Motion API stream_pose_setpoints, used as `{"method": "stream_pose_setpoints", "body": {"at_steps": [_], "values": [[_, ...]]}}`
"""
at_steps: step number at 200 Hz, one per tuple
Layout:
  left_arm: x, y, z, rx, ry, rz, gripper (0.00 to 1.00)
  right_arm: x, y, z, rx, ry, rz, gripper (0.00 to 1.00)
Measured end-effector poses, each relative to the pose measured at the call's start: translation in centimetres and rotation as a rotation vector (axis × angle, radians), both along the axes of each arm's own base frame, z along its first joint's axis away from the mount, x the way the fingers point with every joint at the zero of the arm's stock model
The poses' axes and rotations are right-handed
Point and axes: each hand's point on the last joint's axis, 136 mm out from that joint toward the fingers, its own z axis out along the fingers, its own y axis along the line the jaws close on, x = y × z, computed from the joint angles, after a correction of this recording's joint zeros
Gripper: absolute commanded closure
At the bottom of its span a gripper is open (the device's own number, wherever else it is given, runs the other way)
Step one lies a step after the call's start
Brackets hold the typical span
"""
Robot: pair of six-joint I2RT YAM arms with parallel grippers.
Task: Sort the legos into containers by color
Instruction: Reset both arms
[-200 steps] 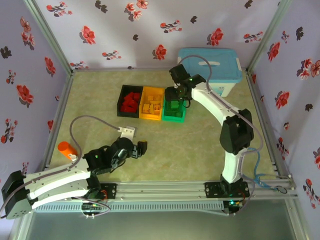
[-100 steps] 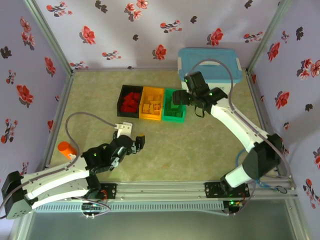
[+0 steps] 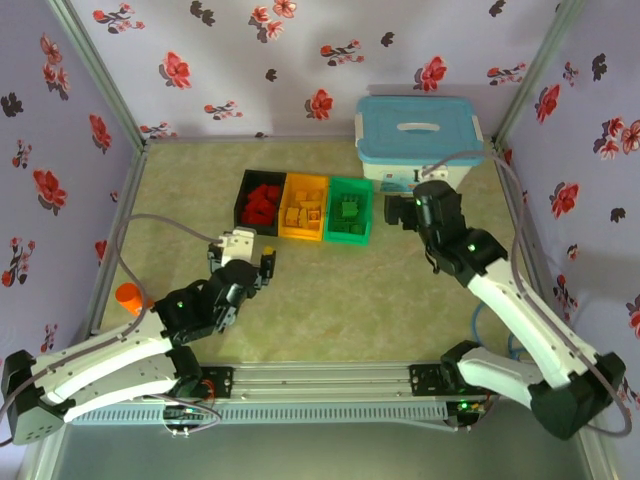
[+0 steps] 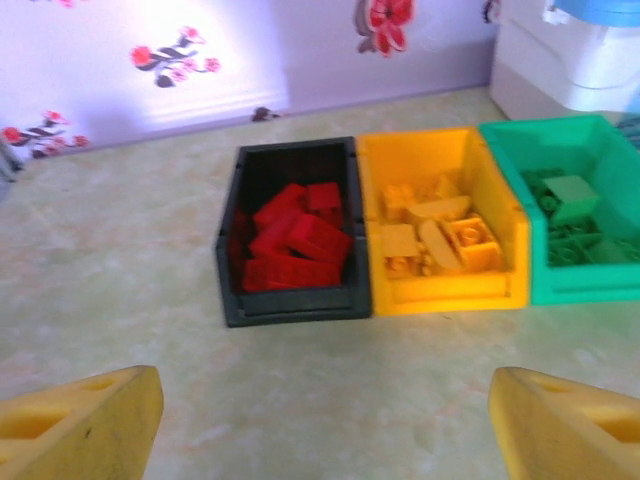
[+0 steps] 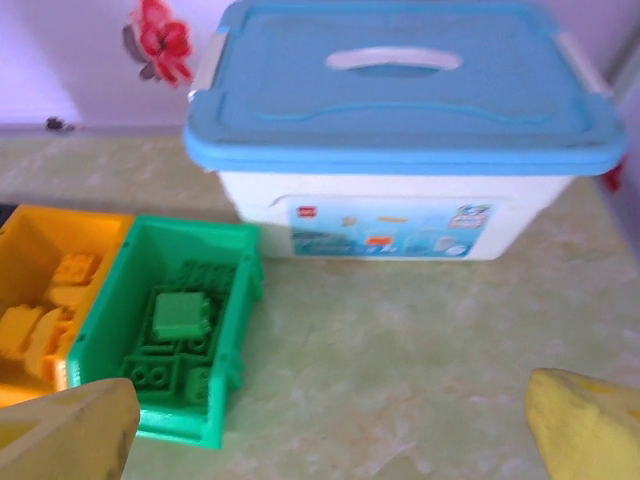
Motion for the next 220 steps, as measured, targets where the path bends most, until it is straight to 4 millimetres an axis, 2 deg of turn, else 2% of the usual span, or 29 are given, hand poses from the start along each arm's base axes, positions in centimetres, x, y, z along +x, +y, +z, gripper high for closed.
{"method": "stream_pose_setpoints", "body": {"at_steps": [68,131,158,220], "values": [[1.2,4.0,1.1,0.047,-0.054,0.157,0.09,-4.1,-5.0,-1.0,-0.037,-0.205,-0.095,0.01],[1.2,6.7,-0.1,0.129,-0.100,0.252,0.00,-7.1,-8.6,-1.2,0.015,-0.323,-0.213,0.01],[1.3,7.7,-0.7,0.163,-0.119,0.292,0.00,-7.9,-10.0,-1.1,0.036,-0.340,-0.289,0.01],[1.5,9.7,-2.1,0.258,-0.146,0.370,0.00,-8.8,-12.1,-4.8,-0.023,-0.322,-0.388,0.01]]}}
